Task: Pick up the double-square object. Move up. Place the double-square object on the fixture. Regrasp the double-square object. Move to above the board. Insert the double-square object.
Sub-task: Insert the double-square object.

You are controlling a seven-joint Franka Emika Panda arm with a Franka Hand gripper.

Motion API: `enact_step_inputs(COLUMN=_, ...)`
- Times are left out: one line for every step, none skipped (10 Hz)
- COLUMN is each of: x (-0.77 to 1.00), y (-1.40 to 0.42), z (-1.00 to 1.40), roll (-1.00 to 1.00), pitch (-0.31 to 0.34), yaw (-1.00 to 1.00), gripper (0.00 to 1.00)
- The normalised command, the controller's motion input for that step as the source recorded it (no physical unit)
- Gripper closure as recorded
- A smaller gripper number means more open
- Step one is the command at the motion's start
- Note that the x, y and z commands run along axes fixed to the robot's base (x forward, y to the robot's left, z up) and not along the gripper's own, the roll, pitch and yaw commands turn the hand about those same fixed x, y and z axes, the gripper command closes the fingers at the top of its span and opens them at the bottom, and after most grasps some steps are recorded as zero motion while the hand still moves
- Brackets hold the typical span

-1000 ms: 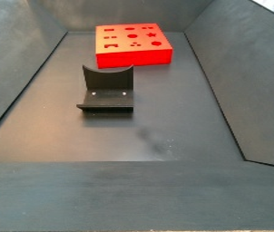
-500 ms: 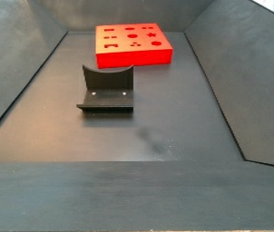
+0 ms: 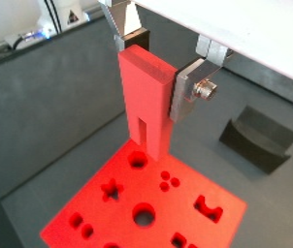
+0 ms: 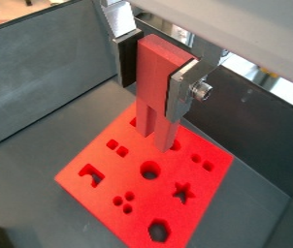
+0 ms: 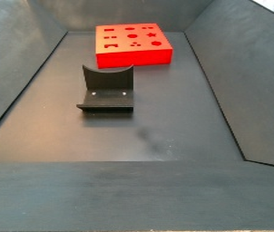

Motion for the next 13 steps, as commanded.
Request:
enact_step_inputs(x=1.00, y=0.00, z=-0.34, roll=-0.07, pitch=0.071, yaw=0.15, gripper=1.00)
enact_step_inputs(x=1.00, y=0.00, z=-0.34, roll=-0.06, pitch=0.080, yaw=0.20, gripper=1.00)
enact_step_inputs(x=1.00, y=0.00, z=-0.35, roll=-0.06, pitch=0.080, yaw=0.20, gripper=1.00)
enact_step_inputs(x=1.00, y=0.00, z=-0.35, roll=-0.07, pitch=0.074, yaw=0.19, gripper=1.00)
enact_step_inputs(x=1.00, y=0.00, z=-0.35, roll=-0.07, pitch=0.076, yaw=0.19, gripper=1.00)
enact_step_inputs(x=1.00, y=-0.12, z=-0.29, roll=0.03, pitch=0.089, yaw=0.09, gripper=1.00)
enact_step_inputs(x=1.00, y=-0.17, z=-0.30, roll=0.07, pitch=0.081, yaw=0.10, gripper=1.00)
enact_step_inputs(x=1.00, y=-0.21, z=-0.33, roll=0.07, pitch=0.064, yaw=0.10, gripper=1.00)
enact_step_inputs(x=1.00, y=-0.19, z=-0.32, roll=0.05, pitch=0.051, yaw=0.12, gripper=1.00)
enact_step_inputs(x=1.00, y=-0.15, z=-0.32, roll=0.01, pitch=0.039, yaw=0.13, gripper=1.00)
enact_step_inputs(x=1.00, y=-0.04, z=-0.39, roll=0.00, pitch=0.004, yaw=0.13, gripper=1.00)
enact_step_inputs(x=1.00, y=0.00, z=-0.41, roll=-0.01, pitch=0.000, yaw=0.14, gripper=1.00)
enact_step_inputs(x=1.00, y=0.00, z=-0.38, roll=0.00, pitch=0.000, yaw=0.14, gripper=1.00)
